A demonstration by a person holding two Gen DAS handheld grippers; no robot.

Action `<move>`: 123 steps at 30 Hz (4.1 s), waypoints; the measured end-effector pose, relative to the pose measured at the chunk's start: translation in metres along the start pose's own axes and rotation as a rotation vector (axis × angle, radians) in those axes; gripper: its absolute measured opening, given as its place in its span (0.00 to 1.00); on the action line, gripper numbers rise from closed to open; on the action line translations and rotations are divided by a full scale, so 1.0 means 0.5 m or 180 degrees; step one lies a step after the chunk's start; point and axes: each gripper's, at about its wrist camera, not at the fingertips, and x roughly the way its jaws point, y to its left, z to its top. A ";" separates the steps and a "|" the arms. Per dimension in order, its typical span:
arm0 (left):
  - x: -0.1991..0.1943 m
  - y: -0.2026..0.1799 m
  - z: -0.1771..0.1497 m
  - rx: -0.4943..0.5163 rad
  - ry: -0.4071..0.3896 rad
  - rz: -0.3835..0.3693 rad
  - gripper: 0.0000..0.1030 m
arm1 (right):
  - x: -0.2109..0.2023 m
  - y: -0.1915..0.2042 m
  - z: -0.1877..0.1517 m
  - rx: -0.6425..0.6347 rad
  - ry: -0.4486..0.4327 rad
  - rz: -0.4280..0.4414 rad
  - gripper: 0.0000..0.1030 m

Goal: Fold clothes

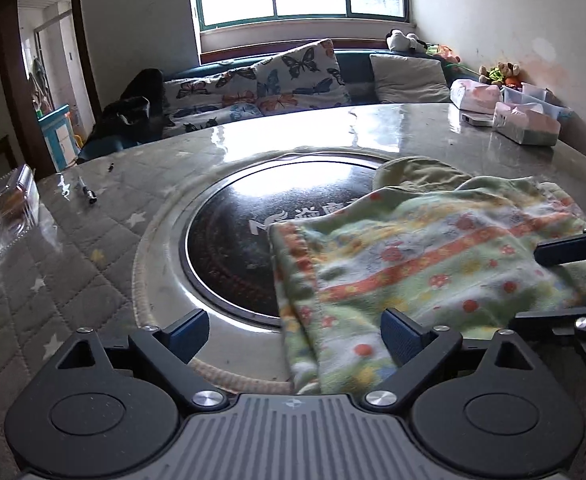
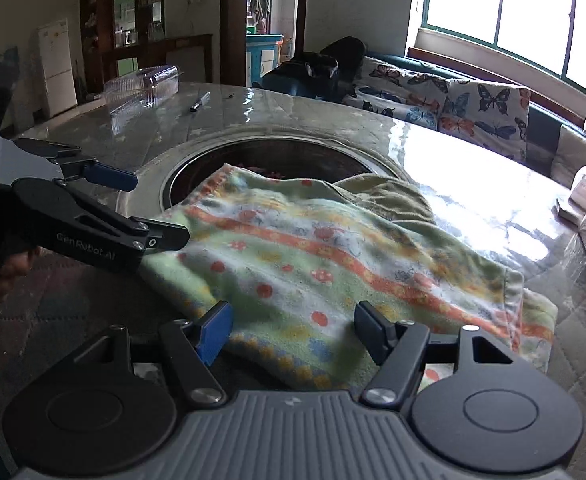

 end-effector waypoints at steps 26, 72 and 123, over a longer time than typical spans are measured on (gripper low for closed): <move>-0.034 0.161 0.011 -0.1089 0.0079 -0.0232 0.99 | 0.064 0.198 0.072 -0.0903 0.0084 0.0538 0.51; 0.080 0.084 0.054 -0.2036 0.0673 -0.1163 0.20 | -0.031 -0.055 0.066 0.0388 -0.0291 0.0653 0.27; 0.040 -0.104 0.206 -0.0792 0.0233 -0.1084 0.12 | -0.171 -0.333 -0.009 0.1460 -0.0765 -0.0951 0.08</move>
